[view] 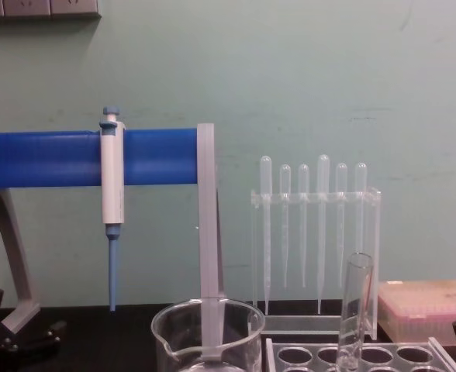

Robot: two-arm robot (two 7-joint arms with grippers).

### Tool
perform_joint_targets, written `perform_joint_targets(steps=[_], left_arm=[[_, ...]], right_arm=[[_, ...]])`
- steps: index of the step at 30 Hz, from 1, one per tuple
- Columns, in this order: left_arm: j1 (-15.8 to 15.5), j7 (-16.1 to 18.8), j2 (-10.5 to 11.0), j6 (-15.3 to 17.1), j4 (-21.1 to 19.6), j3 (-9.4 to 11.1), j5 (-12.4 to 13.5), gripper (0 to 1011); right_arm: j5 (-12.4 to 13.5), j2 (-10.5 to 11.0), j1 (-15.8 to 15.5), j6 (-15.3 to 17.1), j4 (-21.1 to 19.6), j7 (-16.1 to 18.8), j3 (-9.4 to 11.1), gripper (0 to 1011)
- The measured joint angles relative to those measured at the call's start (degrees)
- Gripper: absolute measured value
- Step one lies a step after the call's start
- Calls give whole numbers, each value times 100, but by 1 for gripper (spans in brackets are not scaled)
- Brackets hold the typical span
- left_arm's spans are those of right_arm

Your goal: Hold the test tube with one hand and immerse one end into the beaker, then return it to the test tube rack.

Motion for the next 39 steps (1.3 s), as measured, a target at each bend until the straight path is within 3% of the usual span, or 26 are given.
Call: perform_joint_targets(steps=[22, 28, 39], left_arm=[[0, 0, 0, 0, 0, 0, 0, 1000], [0, 0, 0, 0, 0, 0, 0, 1000], [0, 0, 0, 0, 0, 0, 0, 1000]], right_arm=[[1, 8, -14, -2, -38, 3, 22, 1002], [159, 193, -221, -13, -569, 181, 299, 1002], [845, 841, -1171, -110, -1794, 777, 955, 1002]])
